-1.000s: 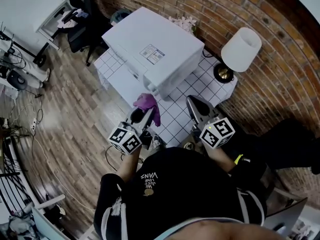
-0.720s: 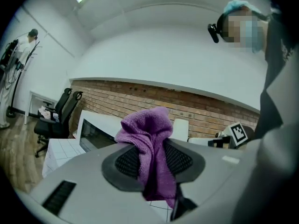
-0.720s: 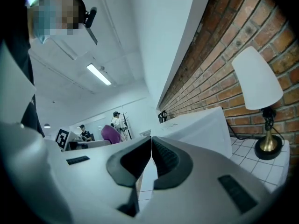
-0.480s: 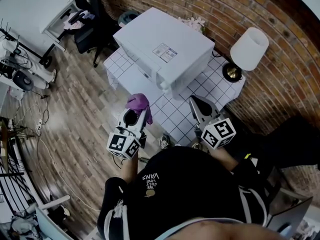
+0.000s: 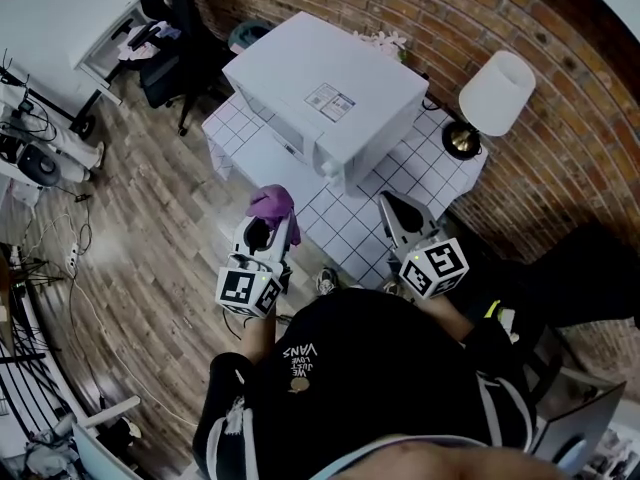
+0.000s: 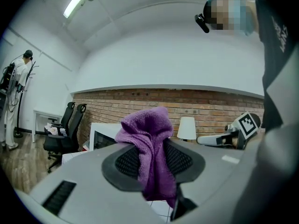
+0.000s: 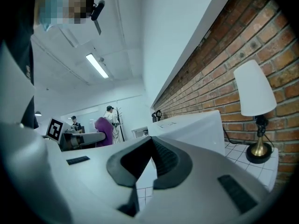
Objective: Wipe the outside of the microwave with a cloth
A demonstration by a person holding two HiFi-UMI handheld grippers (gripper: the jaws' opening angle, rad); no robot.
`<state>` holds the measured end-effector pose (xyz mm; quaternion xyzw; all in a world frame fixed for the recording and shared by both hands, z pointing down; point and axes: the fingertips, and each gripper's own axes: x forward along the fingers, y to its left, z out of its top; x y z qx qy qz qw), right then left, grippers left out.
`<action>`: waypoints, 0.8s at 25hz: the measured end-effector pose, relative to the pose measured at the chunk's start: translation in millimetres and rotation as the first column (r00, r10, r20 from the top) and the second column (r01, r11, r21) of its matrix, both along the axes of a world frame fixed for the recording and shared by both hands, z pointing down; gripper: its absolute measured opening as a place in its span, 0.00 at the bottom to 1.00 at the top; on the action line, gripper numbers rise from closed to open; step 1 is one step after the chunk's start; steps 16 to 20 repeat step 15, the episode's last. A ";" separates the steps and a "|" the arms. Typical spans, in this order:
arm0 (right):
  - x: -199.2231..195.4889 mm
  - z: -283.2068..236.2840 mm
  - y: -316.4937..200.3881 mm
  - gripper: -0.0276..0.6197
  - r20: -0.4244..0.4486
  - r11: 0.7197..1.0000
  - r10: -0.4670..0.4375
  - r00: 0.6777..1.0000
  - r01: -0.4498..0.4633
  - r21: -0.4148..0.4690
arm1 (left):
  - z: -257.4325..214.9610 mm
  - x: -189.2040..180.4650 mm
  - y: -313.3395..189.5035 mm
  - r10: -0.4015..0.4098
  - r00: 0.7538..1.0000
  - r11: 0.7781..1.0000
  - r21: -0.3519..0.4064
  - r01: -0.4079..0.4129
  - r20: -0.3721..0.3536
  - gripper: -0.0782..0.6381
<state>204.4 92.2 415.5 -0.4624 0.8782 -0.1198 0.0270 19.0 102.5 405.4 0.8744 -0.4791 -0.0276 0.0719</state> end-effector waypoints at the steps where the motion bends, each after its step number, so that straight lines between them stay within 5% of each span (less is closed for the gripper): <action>1: -0.3 0.2 0.1 0.05 -0.002 1.000 0.003 1.000 -0.003 -0.001 | 0.7 0.0 -0.3 0.002 1.000 1.000 -0.001 -0.002 -0.004 0.30; 20: -4.6 -2.9 -0.7 0.05 -0.012 1.000 0.012 1.000 -0.012 0.002 | 4.8 -1.4 -4.5 0.027 0.999 1.000 -0.006 -0.028 -0.020 0.30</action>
